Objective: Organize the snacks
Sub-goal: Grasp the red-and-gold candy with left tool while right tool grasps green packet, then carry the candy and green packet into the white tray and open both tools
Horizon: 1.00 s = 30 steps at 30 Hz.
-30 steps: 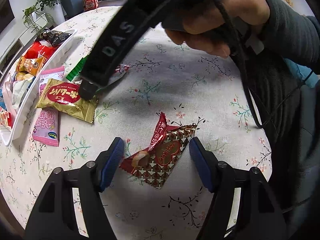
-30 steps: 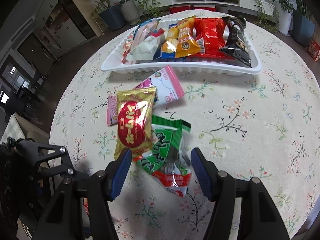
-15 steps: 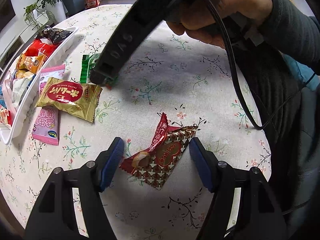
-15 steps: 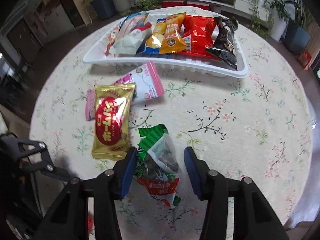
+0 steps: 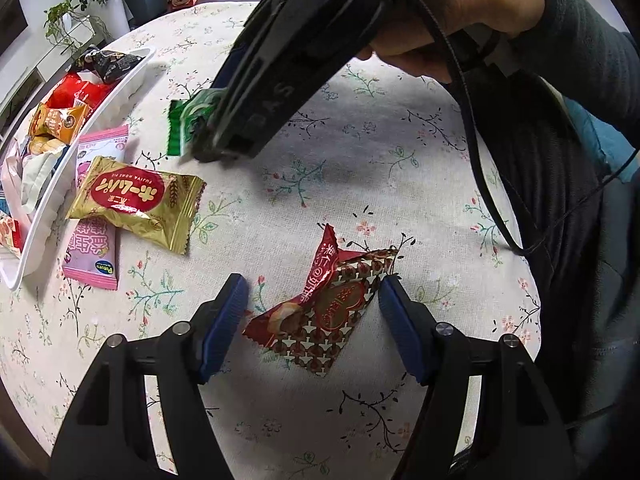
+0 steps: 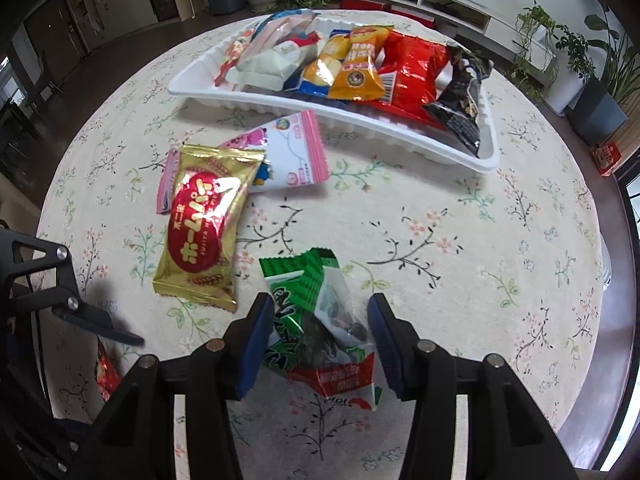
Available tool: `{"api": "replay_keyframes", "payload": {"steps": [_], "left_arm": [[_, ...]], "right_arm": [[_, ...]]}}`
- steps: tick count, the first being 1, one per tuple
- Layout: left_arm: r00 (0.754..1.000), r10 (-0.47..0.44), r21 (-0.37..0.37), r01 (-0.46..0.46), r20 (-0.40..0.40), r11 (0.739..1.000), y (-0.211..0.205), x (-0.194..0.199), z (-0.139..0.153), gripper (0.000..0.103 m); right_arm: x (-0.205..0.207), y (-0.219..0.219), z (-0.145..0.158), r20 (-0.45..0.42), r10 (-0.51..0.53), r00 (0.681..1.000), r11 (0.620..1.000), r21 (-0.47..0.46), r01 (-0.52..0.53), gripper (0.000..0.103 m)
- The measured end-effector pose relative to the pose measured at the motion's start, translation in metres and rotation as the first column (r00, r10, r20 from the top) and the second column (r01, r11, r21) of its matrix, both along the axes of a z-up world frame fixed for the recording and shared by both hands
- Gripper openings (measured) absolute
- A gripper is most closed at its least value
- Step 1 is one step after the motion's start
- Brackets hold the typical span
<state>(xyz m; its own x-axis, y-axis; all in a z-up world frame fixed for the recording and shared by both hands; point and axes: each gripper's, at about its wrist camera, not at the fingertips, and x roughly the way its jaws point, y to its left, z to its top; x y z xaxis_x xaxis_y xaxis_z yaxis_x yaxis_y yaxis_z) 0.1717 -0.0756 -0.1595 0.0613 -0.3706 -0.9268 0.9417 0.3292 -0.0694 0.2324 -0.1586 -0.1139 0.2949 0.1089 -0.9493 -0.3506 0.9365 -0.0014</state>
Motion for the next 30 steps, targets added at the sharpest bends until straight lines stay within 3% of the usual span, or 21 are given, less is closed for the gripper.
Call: {"api": "replay_keyframes", "payload": {"steps": [4, 6, 7, 20, 25, 30], "left_arm": [[1.000, 0.006, 0.022, -0.006, -0.002, 1.000, -0.004, 0.003, 0.000, 0.065], [1.000, 0.008, 0.027, -0.008, 0.000, 1.000, -0.004, 0.003, 0.002, 0.051], [1.000, 0.013, 0.022, -0.013, 0.007, 1.000, -0.005, 0.002, 0.004, 0.031], [0.992, 0.123, 0.075, -0.122, -0.007, 0.990, -0.008, 0.002, 0.006, 0.030], [0.966, 0.256, 0.050, -0.253, -0.050, 0.966, -0.001, 0.005, 0.005, 0.030], [0.948, 0.313, 0.034, -0.311, -0.059, 0.950, 0.005, 0.002, 0.007, 0.029]], "right_arm": [[0.001, -0.003, 0.000, -0.014, 0.016, 1.000, 1.000, 0.003, -0.016, 0.052], [-0.002, -0.004, 0.000, -0.019, 0.029, 0.999, 1.000, 0.006, -0.029, 0.053], [-0.003, -0.003, 0.000, -0.021, 0.038, 0.999, 0.999, 0.006, -0.037, 0.053], [-0.019, -0.015, 0.003, -0.023, 0.061, 0.998, 0.998, -0.001, -0.061, 0.053], [-0.018, -0.011, 0.002, -0.023, 0.063, 0.998, 0.998, -0.003, -0.063, 0.051], [-0.018, -0.011, 0.005, -0.022, 0.059, 0.998, 0.998, 0.018, -0.059, 0.040]]}}
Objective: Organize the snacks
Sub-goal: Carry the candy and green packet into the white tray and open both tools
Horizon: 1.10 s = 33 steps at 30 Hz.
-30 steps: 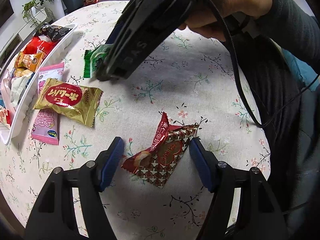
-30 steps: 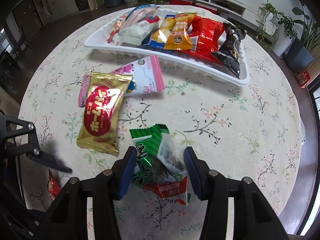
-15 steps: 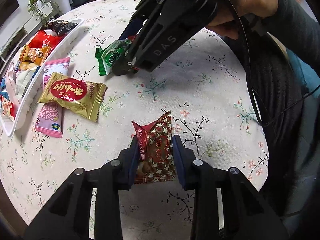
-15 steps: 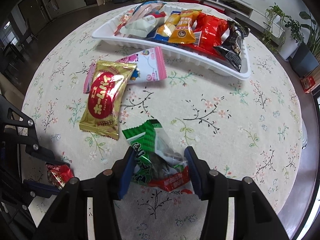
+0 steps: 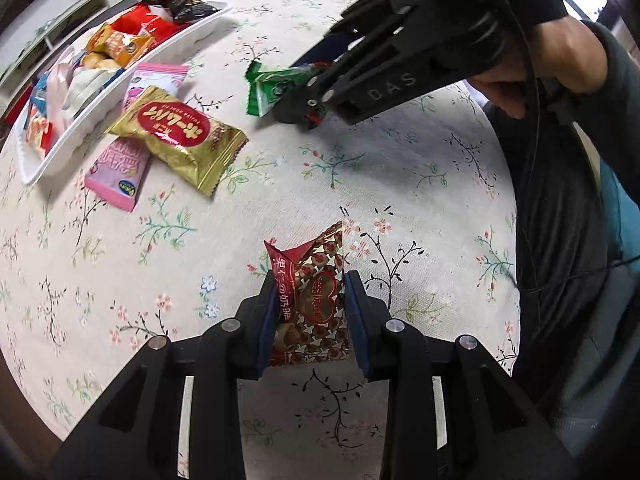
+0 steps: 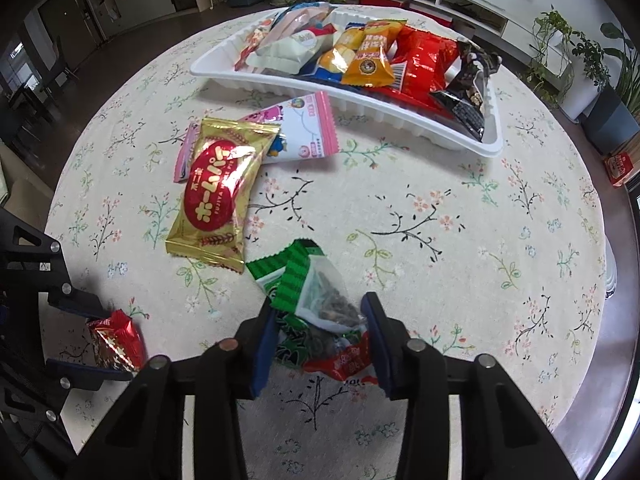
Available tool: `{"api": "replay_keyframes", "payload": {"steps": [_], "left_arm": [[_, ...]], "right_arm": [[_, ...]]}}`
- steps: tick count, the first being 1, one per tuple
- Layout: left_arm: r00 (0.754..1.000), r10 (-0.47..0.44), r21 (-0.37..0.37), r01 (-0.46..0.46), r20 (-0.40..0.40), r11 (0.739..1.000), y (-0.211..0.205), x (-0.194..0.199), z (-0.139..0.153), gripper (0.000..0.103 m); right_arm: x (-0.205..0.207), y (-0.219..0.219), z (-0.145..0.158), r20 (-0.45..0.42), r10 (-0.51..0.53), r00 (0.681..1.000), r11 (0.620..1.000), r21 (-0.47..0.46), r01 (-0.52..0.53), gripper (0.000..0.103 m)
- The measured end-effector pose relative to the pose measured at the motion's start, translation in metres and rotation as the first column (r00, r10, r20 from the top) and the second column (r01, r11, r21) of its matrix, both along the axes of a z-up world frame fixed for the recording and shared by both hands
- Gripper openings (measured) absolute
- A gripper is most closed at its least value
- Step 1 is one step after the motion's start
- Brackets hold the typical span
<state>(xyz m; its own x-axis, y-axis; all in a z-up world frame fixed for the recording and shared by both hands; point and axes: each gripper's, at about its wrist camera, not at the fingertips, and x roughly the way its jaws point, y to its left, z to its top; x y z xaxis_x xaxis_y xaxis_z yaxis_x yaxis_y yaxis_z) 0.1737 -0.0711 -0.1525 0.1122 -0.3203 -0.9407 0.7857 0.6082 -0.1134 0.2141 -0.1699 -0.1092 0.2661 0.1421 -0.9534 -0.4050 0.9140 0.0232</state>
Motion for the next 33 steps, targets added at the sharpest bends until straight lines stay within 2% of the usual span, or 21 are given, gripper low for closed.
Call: {"api": "replay_keyframes", "payload": {"steps": [3, 7, 11, 15, 18, 20, 24, 26, 27, 29, 30, 31, 33], "left_arm": [[0.999, 0.038, -0.026, -0.038, -0.009, 0.999, 0.007, -0.001, 0.001, 0.027], [0.994, 0.105, -0.105, -0.107, -0.024, 0.989, 0.022, -0.003, 0.008, 0.024], [0.980, 0.195, -0.204, -0.197, -0.030, 0.959, 0.041, -0.003, 0.023, 0.024], [0.956, 0.293, -0.290, -0.284, -0.011, 0.914, 0.057, 0.001, 0.040, 0.024], [0.942, 0.335, -0.322, -0.316, 0.002, 0.892, 0.065, 0.000, 0.054, 0.024], [0.938, 0.347, -0.336, -0.324, 0.008, 0.884, 0.067, 0.001, 0.060, 0.018], [0.928, 0.374, -0.352, -0.345, 0.014, 0.870, 0.074, 0.011, 0.069, 0.018], [0.928, 0.372, -0.342, -0.348, 0.005, 0.873, 0.076, 0.014, 0.068, 0.018], [0.939, 0.342, -0.325, -0.332, -0.025, 0.886, 0.075, 0.014, 0.066, 0.018], [0.961, 0.273, -0.247, -0.275, -0.044, 0.929, 0.065, 0.007, 0.060, 0.018], [0.967, 0.253, -0.180, -0.254, -0.028, 0.950, 0.057, 0.002, 0.055, 0.018], [0.971, 0.238, -0.131, -0.237, -0.008, 0.963, 0.050, -0.003, 0.049, 0.019], [0.970, 0.242, -0.059, -0.241, 0.013, 0.969, 0.041, -0.004, 0.037, 0.019]], "right_arm": [[-0.006, -0.001, 0.004, 0.010, -0.013, 1.000, 1.000, 0.018, 0.013, 0.039], [-0.018, -0.013, 0.021, 0.047, -0.054, 0.997, 0.995, 0.081, 0.050, 0.038], [-0.028, -0.029, 0.043, 0.082, -0.104, 0.991, 0.981, 0.169, 0.089, 0.038], [-0.033, -0.037, 0.057, 0.093, -0.136, 0.986, 0.967, 0.230, 0.111, 0.038], [-0.033, -0.041, 0.060, 0.095, -0.149, 0.984, 0.959, 0.255, 0.121, 0.038], [-0.033, -0.043, 0.062, 0.096, -0.157, 0.983, 0.956, 0.264, 0.127, 0.038], [-0.029, -0.044, 0.069, 0.107, -0.161, 0.981, 0.952, 0.279, 0.125, 0.038], [-0.028, -0.045, 0.070, 0.110, -0.160, 0.981, 0.951, 0.282, 0.124, 0.038], [-0.028, -0.044, 0.069, 0.105, -0.158, 0.982, 0.952, 0.281, 0.123, 0.038], [-0.027, -0.042, 0.065, 0.094, -0.144, 0.985, 0.955, 0.275, 0.113, 0.038], [-0.028, -0.040, 0.062, 0.093, -0.137, 0.986, 0.957, 0.269, 0.108, 0.038], [-0.029, -0.040, 0.059, 0.088, -0.134, 0.987, 0.958, 0.267, 0.107, 0.038], [-0.028, -0.039, 0.054, 0.078, -0.140, 0.987, 0.955, 0.274, 0.114, 0.038]]}}
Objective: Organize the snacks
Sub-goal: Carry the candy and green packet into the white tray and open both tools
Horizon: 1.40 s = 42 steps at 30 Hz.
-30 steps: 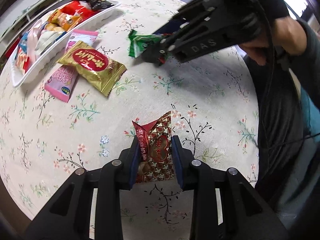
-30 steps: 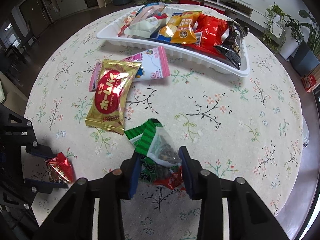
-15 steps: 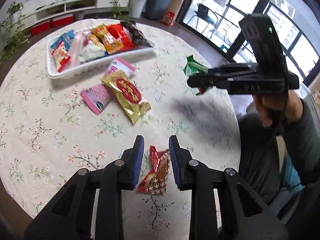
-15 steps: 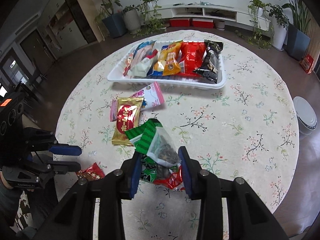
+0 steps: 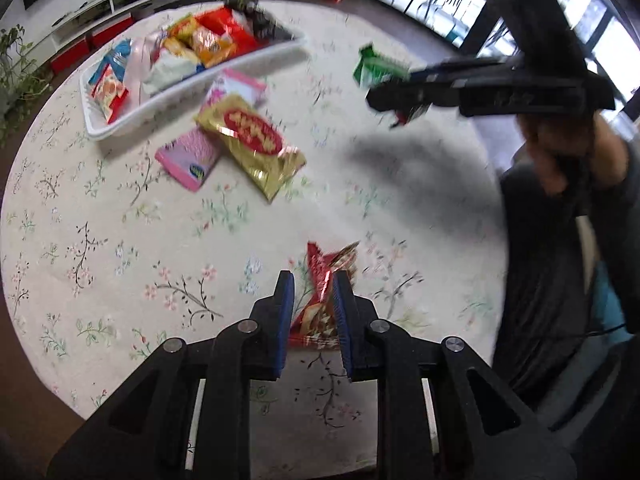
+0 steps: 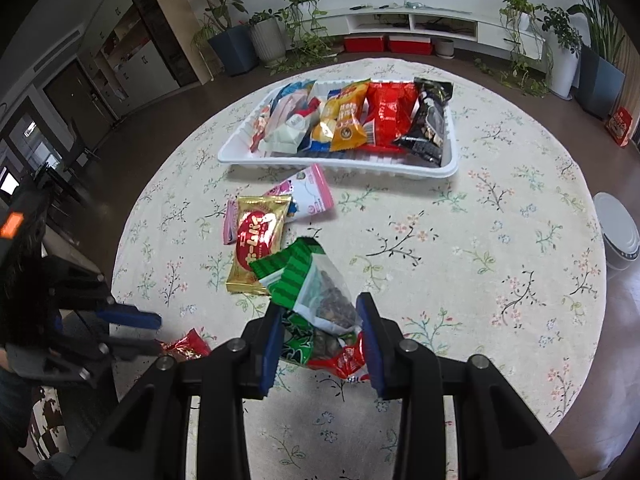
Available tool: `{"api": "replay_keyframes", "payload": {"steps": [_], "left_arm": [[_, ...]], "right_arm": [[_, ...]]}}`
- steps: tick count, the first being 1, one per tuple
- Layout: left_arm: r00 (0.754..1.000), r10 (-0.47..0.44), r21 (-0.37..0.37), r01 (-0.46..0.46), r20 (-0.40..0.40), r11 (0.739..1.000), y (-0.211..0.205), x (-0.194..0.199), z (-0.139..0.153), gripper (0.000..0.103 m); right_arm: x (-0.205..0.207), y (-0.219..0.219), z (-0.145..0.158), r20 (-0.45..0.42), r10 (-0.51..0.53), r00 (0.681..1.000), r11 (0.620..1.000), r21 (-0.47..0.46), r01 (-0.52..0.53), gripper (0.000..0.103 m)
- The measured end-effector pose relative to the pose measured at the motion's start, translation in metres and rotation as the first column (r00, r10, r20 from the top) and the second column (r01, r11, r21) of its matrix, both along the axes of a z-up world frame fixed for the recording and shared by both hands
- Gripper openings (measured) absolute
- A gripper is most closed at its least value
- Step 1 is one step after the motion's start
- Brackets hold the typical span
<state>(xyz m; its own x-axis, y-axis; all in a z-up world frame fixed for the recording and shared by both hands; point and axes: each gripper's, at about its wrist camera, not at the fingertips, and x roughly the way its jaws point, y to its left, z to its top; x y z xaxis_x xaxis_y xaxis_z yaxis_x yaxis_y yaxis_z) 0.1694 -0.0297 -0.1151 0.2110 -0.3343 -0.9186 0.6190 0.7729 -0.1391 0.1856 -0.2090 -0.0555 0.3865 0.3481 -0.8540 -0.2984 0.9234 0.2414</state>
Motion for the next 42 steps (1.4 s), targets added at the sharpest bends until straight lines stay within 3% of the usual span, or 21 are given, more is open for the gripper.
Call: {"api": "replay_keyframes", "payload": {"steps": [3, 5, 6, 9, 10, 13, 16, 20, 27, 31, 37, 42], "left_arm": [[1.000, 0.006, 0.038, -0.005, -0.007, 0.999, -0.010, 0.000, -0.013, 0.028], [1.000, -0.017, 0.041, 0.018, -0.014, 0.999, -0.018, -0.004, -0.016, 0.075], [1.000, -0.024, 0.039, 0.024, -0.011, 0.999, -0.020, -0.006, -0.017, 0.083], [0.999, -0.035, 0.042, 0.037, -0.035, 0.998, -0.023, -0.008, -0.020, 0.084], [0.998, -0.044, 0.047, 0.045, -0.034, 0.998, -0.025, -0.009, -0.022, 0.083], [0.998, -0.068, 0.086, 0.069, -0.007, 0.994, -0.031, -0.014, -0.031, 0.040], [0.996, -0.089, 0.080, 0.090, -0.023, 0.993, -0.033, -0.014, -0.031, 0.022], [0.995, -0.095, 0.077, 0.094, 0.012, 0.993, -0.032, -0.020, -0.027, 0.018], [0.998, -0.019, -0.011, 0.020, 0.064, 1.000, -0.012, -0.014, -0.006, 0.017], [0.996, 0.053, -0.098, -0.046, 0.075, 0.994, 0.008, 0.001, 0.011, 0.017], [0.972, 0.196, -0.236, -0.162, 0.128, 0.958, 0.053, 0.032, 0.053, 0.017], [0.932, 0.335, -0.350, -0.270, 0.139, 0.897, 0.090, 0.081, 0.082, 0.017]], "right_arm": [[-0.001, 0.004, -0.004, -0.007, 0.011, 1.000, 1.000, 0.002, -0.011, 0.038], [-0.003, 0.004, -0.005, -0.008, 0.016, 1.000, 1.000, -0.001, -0.016, 0.038], [-0.004, 0.004, -0.006, -0.009, 0.013, 1.000, 1.000, 0.001, -0.013, 0.038], [-0.005, 0.001, -0.006, -0.010, 0.007, 1.000, 1.000, 0.002, -0.007, 0.038], [-0.005, 0.000, -0.006, -0.010, 0.005, 1.000, 1.000, 0.002, -0.005, 0.038], [-0.005, 0.001, -0.007, -0.011, 0.005, 1.000, 1.000, 0.005, -0.005, 0.038], [-0.006, 0.004, -0.008, -0.013, 0.012, 1.000, 1.000, 0.007, -0.011, 0.038], [-0.007, 0.005, -0.005, -0.006, 0.008, 1.000, 1.000, 0.012, -0.008, 0.038], [-0.005, 0.003, -0.001, 0.005, -0.002, 1.000, 1.000, 0.011, 0.002, 0.038], [-0.002, 0.000, 0.005, 0.017, -0.019, 1.000, 1.000, 0.024, 0.019, 0.038], [0.008, -0.007, 0.015, 0.036, -0.049, 0.998, 0.998, 0.038, 0.048, 0.038], [0.026, -0.009, 0.032, 0.073, -0.069, 0.995, 0.997, 0.043, 0.065, 0.038]]}}
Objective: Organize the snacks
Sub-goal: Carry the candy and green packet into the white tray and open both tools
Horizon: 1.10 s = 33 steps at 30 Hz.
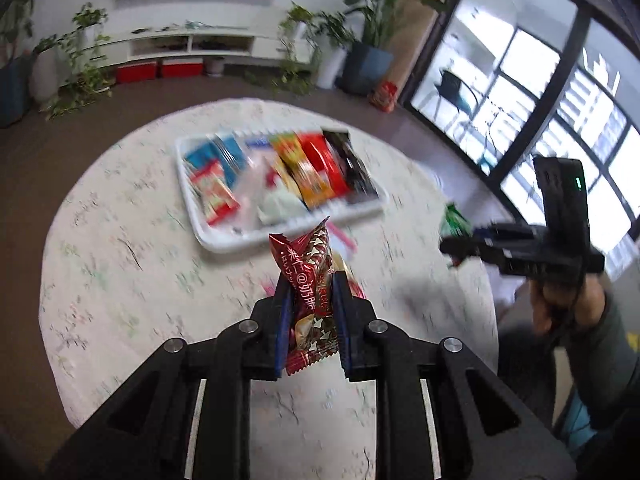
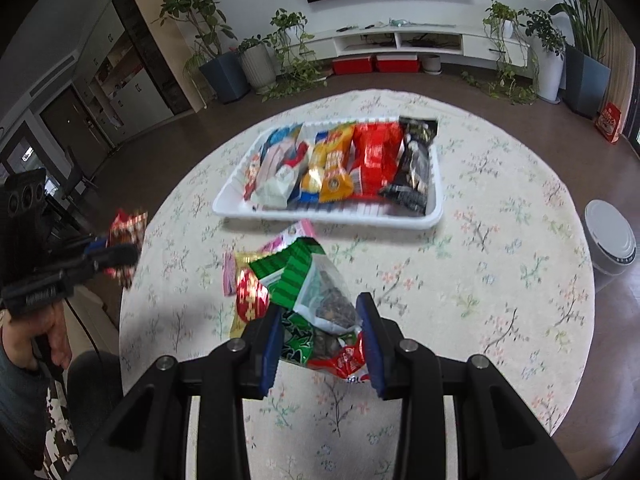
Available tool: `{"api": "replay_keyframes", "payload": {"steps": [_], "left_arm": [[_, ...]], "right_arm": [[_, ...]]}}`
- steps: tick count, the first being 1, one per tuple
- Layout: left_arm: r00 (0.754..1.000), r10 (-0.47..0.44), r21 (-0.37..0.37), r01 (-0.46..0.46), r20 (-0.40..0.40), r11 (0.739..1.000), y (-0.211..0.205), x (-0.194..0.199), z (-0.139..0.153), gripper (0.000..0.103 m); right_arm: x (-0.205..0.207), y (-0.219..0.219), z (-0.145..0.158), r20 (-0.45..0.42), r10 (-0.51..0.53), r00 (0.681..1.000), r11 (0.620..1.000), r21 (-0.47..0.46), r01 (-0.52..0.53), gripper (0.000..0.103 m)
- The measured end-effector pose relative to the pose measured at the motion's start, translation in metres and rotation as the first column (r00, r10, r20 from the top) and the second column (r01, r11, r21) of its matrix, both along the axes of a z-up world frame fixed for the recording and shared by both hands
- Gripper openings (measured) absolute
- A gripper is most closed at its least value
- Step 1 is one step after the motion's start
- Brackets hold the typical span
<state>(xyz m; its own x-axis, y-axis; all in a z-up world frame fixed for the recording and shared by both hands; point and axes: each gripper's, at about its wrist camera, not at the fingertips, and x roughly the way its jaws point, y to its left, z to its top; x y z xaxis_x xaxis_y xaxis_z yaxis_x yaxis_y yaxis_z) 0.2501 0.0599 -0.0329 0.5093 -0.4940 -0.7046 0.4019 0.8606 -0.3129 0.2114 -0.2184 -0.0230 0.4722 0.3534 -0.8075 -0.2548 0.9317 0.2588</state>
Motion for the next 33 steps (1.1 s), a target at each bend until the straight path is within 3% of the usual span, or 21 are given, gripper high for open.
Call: {"api": "replay_keyframes", "payload": {"steps": [9, 15, 26, 33], "left_arm": [[0.997, 0.046, -0.014, -0.045, 0.057, 0.999, -0.004, 0.088, 0.036, 0.017], [0.999, 0.040, -0.003, -0.040, 0.029, 0.999, -0.021, 0.152, 0.030, 0.018], [0.998, 0.043, 0.079, -0.039, -0.047, 0.996, -0.061, 0.227, -0.035, 0.018], [0.996, 0.058, 0.119, -0.050, -0.069, 0.992, -0.069, 0.245, -0.070, 0.018]], "right_arm": [[0.064, 0.010, 0.043, 0.102, -0.027, 0.994, 1.000, 0.006, 0.026, 0.038], [0.123, 0.026, 0.048, 0.102, -0.024, 0.994, 1.000, 0.021, 0.022, 0.038], [0.193, 0.053, -0.023, -0.044, -0.020, 0.999, 1.000, -0.020, 0.019, 0.038], [0.203, 0.054, -0.052, -0.050, -0.047, 0.998, 0.995, -0.094, 0.042, 0.038]]}}
